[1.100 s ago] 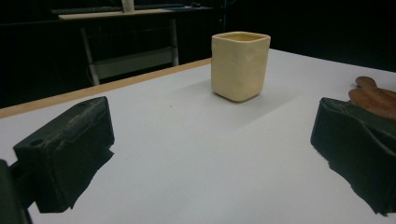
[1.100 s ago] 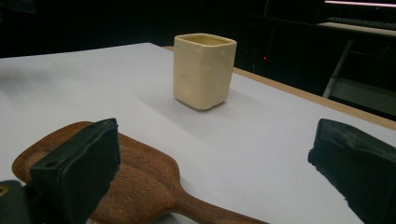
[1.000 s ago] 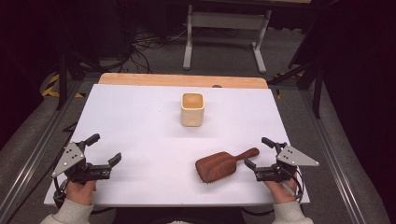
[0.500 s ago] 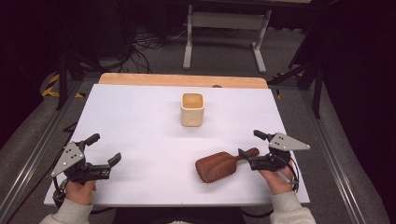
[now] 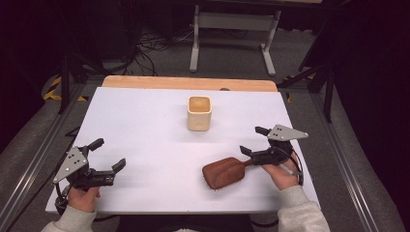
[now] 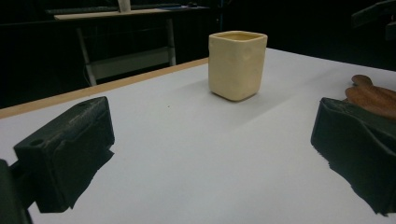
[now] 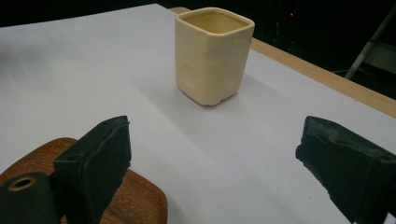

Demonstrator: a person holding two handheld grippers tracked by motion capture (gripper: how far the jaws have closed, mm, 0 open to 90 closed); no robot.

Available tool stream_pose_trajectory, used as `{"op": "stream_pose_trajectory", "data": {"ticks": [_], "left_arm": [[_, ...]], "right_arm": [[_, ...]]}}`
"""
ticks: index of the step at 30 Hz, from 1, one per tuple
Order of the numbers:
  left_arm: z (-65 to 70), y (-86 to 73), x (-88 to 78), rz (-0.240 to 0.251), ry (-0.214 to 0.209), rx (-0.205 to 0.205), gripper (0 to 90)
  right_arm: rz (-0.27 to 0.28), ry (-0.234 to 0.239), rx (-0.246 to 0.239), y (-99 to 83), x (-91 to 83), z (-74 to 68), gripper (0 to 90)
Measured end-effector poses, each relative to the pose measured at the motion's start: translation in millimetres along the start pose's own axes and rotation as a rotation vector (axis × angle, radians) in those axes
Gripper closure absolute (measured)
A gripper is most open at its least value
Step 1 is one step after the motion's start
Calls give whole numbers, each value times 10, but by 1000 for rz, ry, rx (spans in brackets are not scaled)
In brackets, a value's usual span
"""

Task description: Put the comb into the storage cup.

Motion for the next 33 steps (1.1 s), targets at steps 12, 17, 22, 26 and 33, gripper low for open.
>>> {"op": "stream_pose_trajectory", "data": {"ticks": [12,17,22,26,33], "left_arm": [[4,-1,5,1,-2,-3,4],[4,3,0,3,-3,0,4],[5,2,2,1,-2,2,4],[6,2,4,3,-2,1,4],[6,1,5,2,-3,1,4]], "right_arm": [[-82,27,-38,79,89,62,148],[-151,51,-69,51,117,74,464],[-277,43,-85,-57,169,96,833],[-353,36,-91,-122,207,132,895],[-487,40,-120,-236,282,206,895]]}}
Point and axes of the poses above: each handheld gripper's, and its own axes: x roughly forward along the jaws, y roughly out of its top, z roughly to its right, the point moved 7 cm from there along x, roughly forward along the jaws
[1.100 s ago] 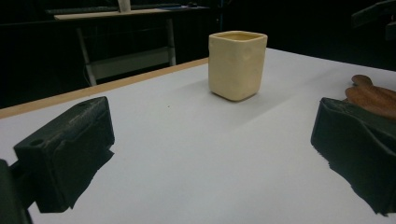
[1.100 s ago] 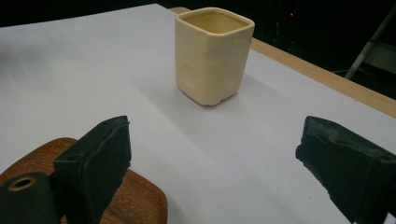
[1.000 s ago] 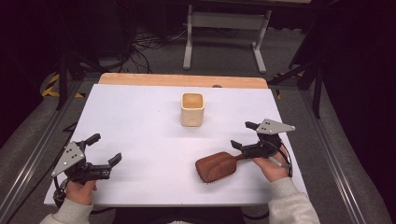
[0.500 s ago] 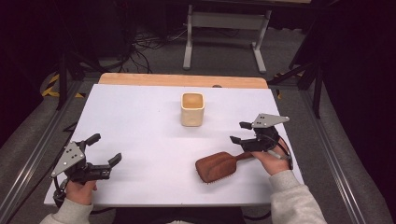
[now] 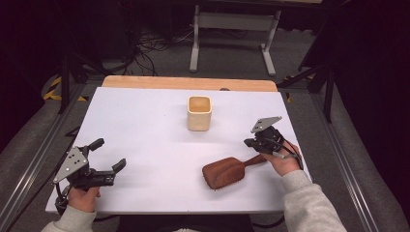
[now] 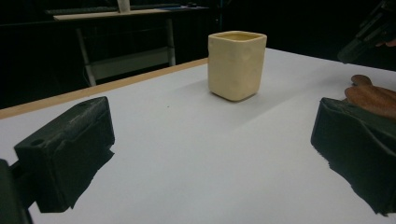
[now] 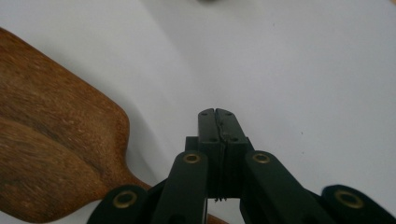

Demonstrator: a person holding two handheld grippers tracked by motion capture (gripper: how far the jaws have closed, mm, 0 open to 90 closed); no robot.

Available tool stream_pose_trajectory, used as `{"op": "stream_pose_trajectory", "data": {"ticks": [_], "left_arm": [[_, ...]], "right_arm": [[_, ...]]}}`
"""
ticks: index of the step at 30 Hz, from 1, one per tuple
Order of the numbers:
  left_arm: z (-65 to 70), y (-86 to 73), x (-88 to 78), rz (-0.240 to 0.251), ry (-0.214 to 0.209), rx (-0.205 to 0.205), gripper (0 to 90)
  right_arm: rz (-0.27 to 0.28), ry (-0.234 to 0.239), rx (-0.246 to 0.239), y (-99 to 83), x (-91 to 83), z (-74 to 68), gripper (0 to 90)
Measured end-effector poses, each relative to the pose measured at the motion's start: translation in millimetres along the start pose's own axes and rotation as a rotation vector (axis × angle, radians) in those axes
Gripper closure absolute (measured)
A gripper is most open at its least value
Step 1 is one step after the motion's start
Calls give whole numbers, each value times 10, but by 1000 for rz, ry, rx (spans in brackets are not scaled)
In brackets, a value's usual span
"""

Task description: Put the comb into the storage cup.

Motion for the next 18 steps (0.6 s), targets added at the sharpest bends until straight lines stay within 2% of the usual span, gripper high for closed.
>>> {"op": "stream_pose_trajectory", "data": {"ticks": [6,18], "left_arm": [[1,-6,7,-4,1,3,4],[2,-7,8,-5,-2,7,4]], "right_arm": [[-103,8,-36,-62,68,23,894],[-219,38,-70,-167,116,-11,893]]}}
Point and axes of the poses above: each handheld gripper's, and its own axes: x roughly forward along the jaws, y roughly out of its top, z roughly to its right, the point moved 7 cm from there along x, roughly forward along the jaws
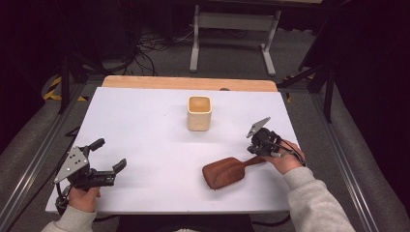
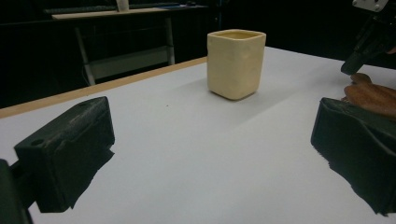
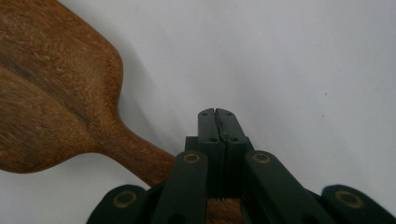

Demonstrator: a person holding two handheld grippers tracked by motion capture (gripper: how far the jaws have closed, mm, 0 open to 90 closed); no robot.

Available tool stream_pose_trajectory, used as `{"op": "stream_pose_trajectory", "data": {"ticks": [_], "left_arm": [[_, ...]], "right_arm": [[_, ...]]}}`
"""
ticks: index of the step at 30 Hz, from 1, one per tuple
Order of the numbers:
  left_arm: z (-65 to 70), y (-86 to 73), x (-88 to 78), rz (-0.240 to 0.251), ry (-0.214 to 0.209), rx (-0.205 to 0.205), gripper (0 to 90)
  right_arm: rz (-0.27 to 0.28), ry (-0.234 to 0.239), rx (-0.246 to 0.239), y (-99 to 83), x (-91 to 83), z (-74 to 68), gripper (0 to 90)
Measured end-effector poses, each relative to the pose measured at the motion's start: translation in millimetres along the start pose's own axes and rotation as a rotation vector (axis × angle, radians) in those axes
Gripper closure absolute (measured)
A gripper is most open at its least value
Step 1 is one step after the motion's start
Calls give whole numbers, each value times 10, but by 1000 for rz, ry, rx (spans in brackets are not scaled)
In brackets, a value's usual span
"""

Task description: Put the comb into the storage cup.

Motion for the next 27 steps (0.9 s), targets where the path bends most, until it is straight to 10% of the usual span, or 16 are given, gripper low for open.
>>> {"op": "stream_pose_trajectory", "data": {"ticks": [27], "left_arm": [[5,-10,8,-5,-2,0,4]], "right_arm": [[-82,63,26,-331,-2,-170,894]]}}
Point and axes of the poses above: each handheld gripper's, and its own axes: x roughly forward along the jaws, y roughly out of its top, z roughly to its right, the point moved 7 cm from there along x, roughly forward along the jaws
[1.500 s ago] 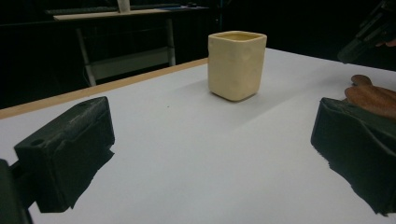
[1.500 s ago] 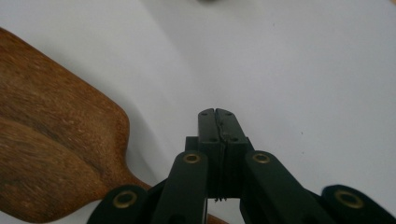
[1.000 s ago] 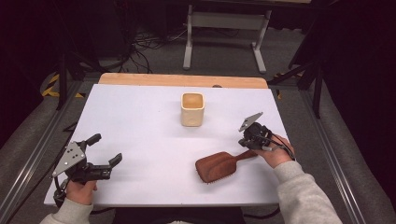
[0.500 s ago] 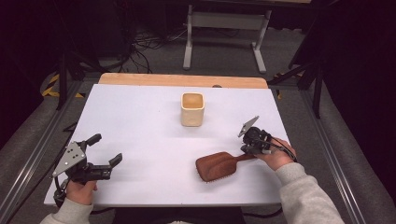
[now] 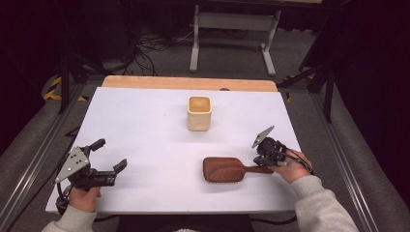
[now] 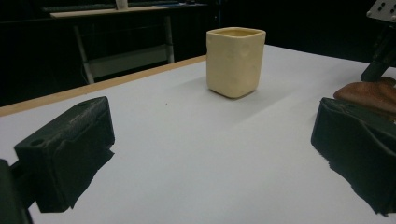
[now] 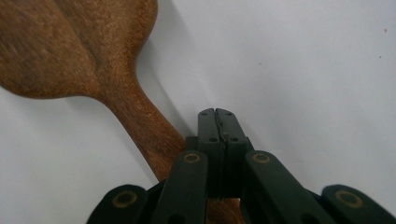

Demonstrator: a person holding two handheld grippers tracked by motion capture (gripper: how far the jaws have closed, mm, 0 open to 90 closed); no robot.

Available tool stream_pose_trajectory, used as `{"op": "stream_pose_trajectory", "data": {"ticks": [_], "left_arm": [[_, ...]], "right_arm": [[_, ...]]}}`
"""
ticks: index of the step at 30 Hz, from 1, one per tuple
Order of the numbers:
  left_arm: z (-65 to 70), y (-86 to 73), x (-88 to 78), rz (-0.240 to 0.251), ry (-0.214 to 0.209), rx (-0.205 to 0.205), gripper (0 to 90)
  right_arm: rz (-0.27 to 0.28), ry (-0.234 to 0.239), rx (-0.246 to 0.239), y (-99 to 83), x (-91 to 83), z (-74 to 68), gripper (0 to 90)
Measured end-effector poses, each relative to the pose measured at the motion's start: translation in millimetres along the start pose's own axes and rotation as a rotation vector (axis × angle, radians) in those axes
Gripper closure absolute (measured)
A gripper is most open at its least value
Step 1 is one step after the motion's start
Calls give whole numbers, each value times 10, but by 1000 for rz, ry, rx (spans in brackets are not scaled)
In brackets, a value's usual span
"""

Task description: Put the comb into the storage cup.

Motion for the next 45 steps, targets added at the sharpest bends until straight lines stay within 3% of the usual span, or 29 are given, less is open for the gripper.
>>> {"op": "stream_pose_trajectory", "data": {"ticks": [15,29,45], "left_arm": [[15,-5,12,-2,-5,1,4],[15,-6,13,-4,-7,1,4],[24,-9,19,-7,-8,3,4]], "right_arm": [[35,42,11,-167,-108,-214,894],[41,76,-12,-189,-139,-406,890],[64,110,-3,-260,-183,-568,880]]}}
Point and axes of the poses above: each handheld gripper's, and its own axes: x roughly forward along the jaws, y roughly out of its top, z roughly to its right, the point moved 7 cm from there along x, roughly forward along the jaws
